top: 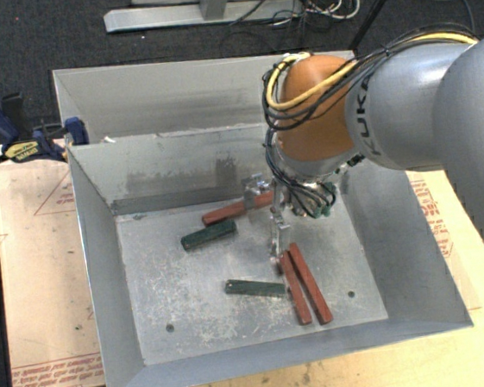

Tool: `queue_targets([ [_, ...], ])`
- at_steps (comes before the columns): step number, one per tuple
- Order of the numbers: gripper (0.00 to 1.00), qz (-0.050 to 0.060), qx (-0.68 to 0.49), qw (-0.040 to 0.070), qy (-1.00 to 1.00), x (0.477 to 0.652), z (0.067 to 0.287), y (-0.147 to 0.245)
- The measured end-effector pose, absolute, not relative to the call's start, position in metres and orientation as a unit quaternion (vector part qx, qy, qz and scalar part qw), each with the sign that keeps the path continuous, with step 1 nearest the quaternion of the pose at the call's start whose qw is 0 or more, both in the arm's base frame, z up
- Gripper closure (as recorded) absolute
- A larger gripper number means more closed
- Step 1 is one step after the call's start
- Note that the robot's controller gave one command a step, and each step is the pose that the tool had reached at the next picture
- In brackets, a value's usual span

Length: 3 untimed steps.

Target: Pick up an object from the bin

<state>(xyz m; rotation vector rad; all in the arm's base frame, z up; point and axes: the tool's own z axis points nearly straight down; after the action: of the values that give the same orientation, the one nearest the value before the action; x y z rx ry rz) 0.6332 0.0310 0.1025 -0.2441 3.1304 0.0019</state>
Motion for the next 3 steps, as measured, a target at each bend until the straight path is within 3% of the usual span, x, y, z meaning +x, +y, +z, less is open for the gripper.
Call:
queue_targets([
  [2,0.00,0.002,-0.203,0.001,0.979,0.570,0.120,0.068],
  [3,1.00,0.001,-0.178,0.000,0.984,0.521,0.070,0.064],
])
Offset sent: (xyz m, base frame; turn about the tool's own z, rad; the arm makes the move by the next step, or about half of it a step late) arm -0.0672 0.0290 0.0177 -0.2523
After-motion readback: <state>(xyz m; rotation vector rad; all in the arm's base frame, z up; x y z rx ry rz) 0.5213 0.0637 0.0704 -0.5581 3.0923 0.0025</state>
